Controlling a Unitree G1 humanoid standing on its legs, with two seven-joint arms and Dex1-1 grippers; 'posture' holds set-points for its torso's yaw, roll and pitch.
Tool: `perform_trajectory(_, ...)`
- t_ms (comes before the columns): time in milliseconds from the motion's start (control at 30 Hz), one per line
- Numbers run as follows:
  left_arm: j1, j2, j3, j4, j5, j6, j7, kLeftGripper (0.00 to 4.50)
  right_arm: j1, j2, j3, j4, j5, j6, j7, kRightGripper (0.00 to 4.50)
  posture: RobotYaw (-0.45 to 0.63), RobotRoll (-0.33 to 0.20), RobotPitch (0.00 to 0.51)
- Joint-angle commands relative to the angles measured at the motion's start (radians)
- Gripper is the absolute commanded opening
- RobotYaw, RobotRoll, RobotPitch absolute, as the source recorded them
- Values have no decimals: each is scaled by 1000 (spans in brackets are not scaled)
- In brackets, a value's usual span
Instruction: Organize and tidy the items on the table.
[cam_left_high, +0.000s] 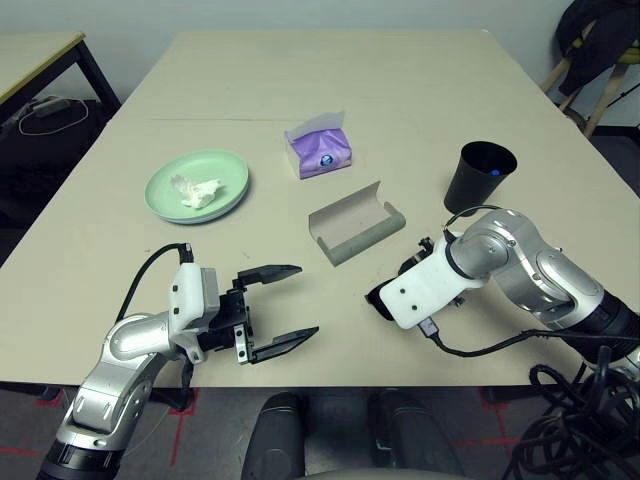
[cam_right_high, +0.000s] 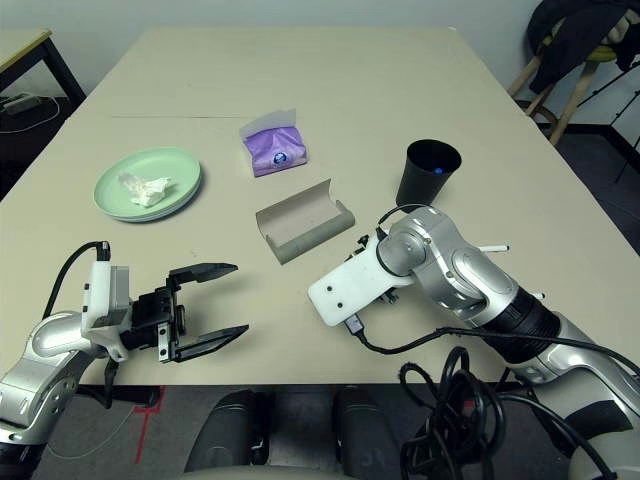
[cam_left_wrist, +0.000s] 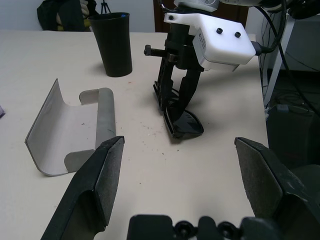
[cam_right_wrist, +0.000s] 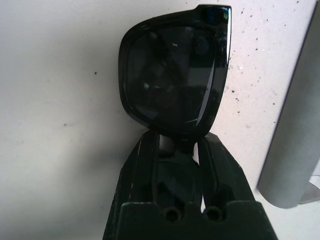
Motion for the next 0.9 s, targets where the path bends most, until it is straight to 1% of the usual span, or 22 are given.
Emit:
perform_trajectory(33, -7, 7, -8, -1, 6, -1, -10, 4500, 9, 4, 1, 11, -11, 8, -17, 1206, 129, 0, 114)
perform_trajectory(300, -15, 8, -9, -6, 4, 8, -6, 4500, -38, 9, -17, 32, 6, 6, -17, 1200, 127, 0, 112)
perform_trajectory(400, -21, 7, -12, -5, 6, 10, -4, 4500, -75, 9, -31, 43, 21, 8, -15, 963, 127, 0, 112)
perform_trajectory(467, -25, 6, -15, -5, 7, 13, -3, 4500, -101, 7, -42, 46, 35, 7, -9, 636, 124, 0, 111)
perform_trajectory(533, -27, 5, -15, -5, 8, 14, -2, 4500, -116, 5, -48, 46, 45, 7, -4, 410, 124, 0, 111)
perform_trajectory(600, -28, 4, -17, -6, 8, 15, -1, 4500, -135, 6, -57, 48, 56, 5, -1, 14, 124, 0, 111)
perform_trajectory(900, -31, 1, -20, -7, 10, 17, 3, 4500, -199, 17, -60, 82, 83, 4, -12, 14, 128, 0, 110)
